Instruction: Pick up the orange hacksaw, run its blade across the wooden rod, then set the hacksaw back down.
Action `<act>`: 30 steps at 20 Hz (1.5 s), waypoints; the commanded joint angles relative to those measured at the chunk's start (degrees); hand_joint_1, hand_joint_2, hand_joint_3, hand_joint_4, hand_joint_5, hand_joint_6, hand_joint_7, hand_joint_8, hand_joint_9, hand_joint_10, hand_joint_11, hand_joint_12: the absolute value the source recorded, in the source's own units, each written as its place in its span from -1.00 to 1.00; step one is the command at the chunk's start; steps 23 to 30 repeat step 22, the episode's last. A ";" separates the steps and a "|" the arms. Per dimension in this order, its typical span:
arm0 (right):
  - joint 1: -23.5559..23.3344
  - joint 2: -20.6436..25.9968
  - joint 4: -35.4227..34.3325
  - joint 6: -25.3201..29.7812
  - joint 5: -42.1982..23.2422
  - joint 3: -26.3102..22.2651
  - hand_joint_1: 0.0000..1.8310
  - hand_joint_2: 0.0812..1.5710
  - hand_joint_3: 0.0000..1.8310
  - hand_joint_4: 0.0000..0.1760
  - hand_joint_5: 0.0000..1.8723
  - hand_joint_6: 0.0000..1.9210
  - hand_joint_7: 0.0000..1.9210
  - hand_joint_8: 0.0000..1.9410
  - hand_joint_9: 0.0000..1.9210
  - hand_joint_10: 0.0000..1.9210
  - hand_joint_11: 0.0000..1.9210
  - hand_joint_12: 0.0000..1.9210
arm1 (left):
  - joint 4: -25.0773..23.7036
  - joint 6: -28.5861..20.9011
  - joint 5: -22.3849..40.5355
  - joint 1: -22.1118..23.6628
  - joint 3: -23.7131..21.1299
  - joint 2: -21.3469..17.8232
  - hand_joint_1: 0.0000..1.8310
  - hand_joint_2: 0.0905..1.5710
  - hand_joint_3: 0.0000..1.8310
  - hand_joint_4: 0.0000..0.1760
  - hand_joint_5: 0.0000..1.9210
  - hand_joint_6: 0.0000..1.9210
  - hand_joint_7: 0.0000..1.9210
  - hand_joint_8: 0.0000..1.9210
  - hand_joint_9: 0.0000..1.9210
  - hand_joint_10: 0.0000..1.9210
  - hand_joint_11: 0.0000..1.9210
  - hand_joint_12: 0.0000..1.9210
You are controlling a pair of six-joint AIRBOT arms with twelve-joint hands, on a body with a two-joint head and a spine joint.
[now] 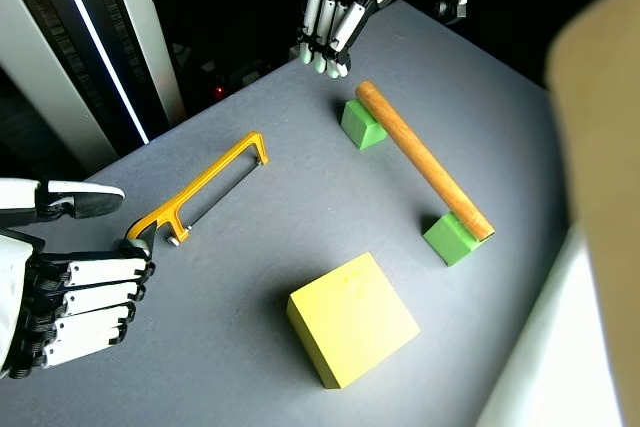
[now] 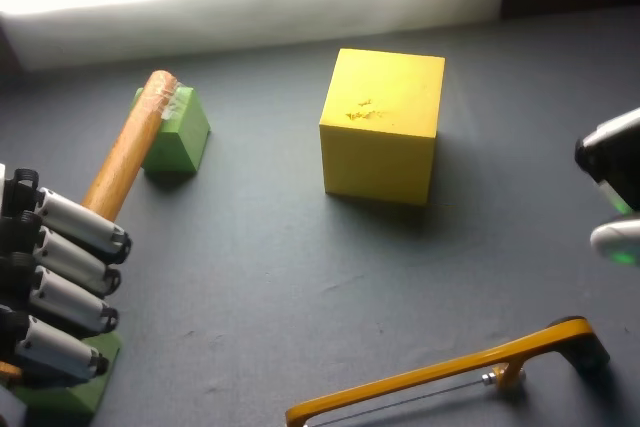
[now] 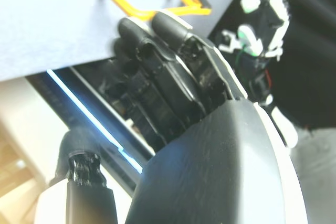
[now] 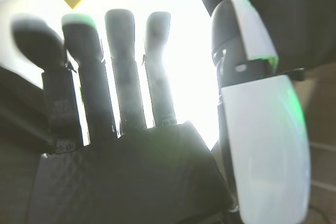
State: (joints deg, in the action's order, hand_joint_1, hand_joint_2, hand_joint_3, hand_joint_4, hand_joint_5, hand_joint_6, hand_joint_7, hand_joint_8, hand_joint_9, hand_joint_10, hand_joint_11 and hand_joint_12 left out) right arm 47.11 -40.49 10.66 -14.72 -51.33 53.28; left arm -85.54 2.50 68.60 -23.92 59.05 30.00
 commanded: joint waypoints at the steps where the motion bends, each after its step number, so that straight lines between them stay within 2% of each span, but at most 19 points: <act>1: -1.21 0.07 0.44 0.15 -7.91 1.22 -0.35 0.51 -0.99 -1.00 0.21 1.00 0.31 1.00 0.50 1.00 0.69 1.00 | 4.06 -0.02 4.32 -0.19 0.21 -0.14 -0.36 0.58 -0.99 -1.00 -0.04 0.97 0.00 0.97 0.00 0.99 -0.04 0.99; 3: -1.93 -0.24 3.14 -0.66 -10.78 2.95 -0.49 0.72 -0.98 -1.00 0.25 1.00 0.39 1.00 0.59 1.00 0.78 1.00 | 4.72 0.45 5.01 -0.94 0.12 -0.22 -0.37 0.66 -0.98 -1.00 0.27 1.00 0.30 1.00 0.34 1.00 0.35 1.00; 4: -2.39 -0.52 4.04 -1.79 -12.05 3.62 -0.49 0.75 -0.99 -1.00 0.24 1.00 0.40 1.00 0.60 1.00 0.80 1.00 | 5.80 0.52 5.01 -1.18 -0.04 -0.33 -0.40 0.70 -0.98 -1.00 0.34 1.00 0.38 1.00 0.44 1.00 0.48 1.00; 5: -2.83 -0.69 5.20 -4.46 -13.77 4.12 -0.48 0.79 -0.98 -1.00 0.25 1.00 0.40 1.00 0.60 1.00 0.81 1.00 | 5.87 0.52 5.20 -1.30 -0.12 -0.46 -0.40 0.73 -1.00 -1.00 0.39 1.00 0.45 1.00 0.52 1.00 0.59 1.00; 7: -4.43 -0.97 9.22 -5.22 -15.51 5.27 -0.42 0.81 -0.99 -1.00 0.24 1.00 0.40 1.00 0.60 1.00 0.82 1.00 | 6.41 0.61 5.45 -1.49 -0.66 -0.57 -0.43 0.75 -1.00 -1.00 0.42 1.00 0.53 1.00 0.58 1.00 0.66 1.00; 10: -6.97 -2.01 14.54 -5.56 -17.73 6.56 -0.40 0.83 -0.99 -1.00 0.24 1.00 0.39 1.00 0.59 1.00 0.79 1.00 | 7.24 1.05 5.50 -2.16 -1.32 -0.77 -0.43 0.78 -0.99 -1.00 0.37 1.00 0.52 1.00 0.58 1.00 0.65 1.00; 13: -9.49 -3.81 18.75 -6.68 -22.60 8.03 -0.38 0.83 -1.00 -1.00 0.20 1.00 0.35 1.00 0.56 1.00 0.75 1.00 | 7.95 1.58 6.30 -2.85 -0.30 -0.30 -0.41 0.78 -1.00 -1.00 0.33 1.00 0.46 1.00 0.53 1.00 0.61 1.00; 18: -15.74 -7.62 24.43 -8.34 -24.64 8.82 -0.39 0.83 -1.00 -1.00 0.20 1.00 0.34 1.00 0.54 1.00 0.73 1.00 | 9.79 2.08 8.10 -3.89 0.56 -0.23 -0.43 0.79 -1.00 -1.00 0.31 1.00 0.44 1.00 0.49 1.00 0.58 1.00; 22: -17.19 -8.10 27.93 -10.79 -26.56 8.76 -0.38 0.82 -1.00 -1.00 0.20 1.00 0.33 1.00 0.52 1.00 0.71 1.00 | 10.00 2.08 8.81 -3.67 1.53 0.24 -0.39 0.77 -1.00 -1.00 0.28 1.00 0.40 1.00 0.47 1.00 0.56 1.00; 30: -17.19 -8.10 27.93 -10.79 -26.56 8.76 -0.38 0.82 -1.00 -1.00 0.20 1.00 0.33 1.00 0.52 1.00 0.71 1.00 | 10.00 2.08 8.81 -3.67 1.53 0.24 -0.39 0.77 -1.00 -1.00 0.28 1.00 0.40 1.00 0.47 1.00 0.56 1.00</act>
